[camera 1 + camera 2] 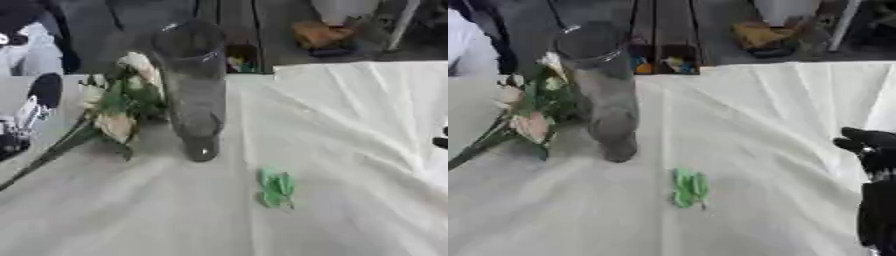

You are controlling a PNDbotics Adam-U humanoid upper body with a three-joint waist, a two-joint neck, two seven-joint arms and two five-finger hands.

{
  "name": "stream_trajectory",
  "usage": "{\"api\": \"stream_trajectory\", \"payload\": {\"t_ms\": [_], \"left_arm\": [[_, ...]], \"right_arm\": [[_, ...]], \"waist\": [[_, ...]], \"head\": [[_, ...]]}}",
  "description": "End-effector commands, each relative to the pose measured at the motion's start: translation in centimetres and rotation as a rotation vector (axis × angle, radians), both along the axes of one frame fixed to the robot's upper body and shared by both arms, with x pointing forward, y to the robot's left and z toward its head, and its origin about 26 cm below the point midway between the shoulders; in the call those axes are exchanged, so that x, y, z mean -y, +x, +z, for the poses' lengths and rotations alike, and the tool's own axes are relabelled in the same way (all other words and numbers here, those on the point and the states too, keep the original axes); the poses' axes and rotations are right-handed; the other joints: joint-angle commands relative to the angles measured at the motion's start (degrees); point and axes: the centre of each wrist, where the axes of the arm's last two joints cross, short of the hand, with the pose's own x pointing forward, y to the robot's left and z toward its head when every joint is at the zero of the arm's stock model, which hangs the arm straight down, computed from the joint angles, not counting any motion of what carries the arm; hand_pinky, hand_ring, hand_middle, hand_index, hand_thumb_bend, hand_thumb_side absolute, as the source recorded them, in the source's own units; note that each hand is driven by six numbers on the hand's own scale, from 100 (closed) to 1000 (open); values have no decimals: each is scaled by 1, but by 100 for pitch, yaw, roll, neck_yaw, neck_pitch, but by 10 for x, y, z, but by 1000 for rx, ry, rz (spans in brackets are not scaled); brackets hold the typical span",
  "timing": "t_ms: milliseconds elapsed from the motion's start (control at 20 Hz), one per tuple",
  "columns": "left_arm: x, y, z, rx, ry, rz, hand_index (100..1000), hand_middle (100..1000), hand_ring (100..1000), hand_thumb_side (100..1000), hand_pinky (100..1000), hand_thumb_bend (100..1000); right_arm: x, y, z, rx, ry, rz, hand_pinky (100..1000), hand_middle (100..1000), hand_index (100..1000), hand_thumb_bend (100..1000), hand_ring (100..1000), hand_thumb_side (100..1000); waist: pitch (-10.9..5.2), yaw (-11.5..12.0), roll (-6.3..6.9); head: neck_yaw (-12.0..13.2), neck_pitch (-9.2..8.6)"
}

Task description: Arrange flowers into the vase.

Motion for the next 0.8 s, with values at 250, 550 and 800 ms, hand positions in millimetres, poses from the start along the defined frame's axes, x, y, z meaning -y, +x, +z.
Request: {"api": "stream_trajectory", "payload": {"t_ms": [250,550,800], "left_arm": [[-8,-8,11,-209,112,135,1000,1000,1000,920,950,288],[-8,-9,14,-365,144,195,1000,1000,1000,887,990,457],[-12,-11,14,-478,196,282,1000,1000,1000,918,965,562]], "right_arm": [[0,-2,6,15,-18,16,673,595,682,100,719,1000],[0,-2,7,9,-24,19,673,594,680,100,719,1000],[1,-2,6,4,-29,20,673,594,679,100,719,1000]], "waist": [[-143,-20,18],[-155,-36,51],[-187,-17,78]], "head": [[48,73],[86,47],[78,76]]}}
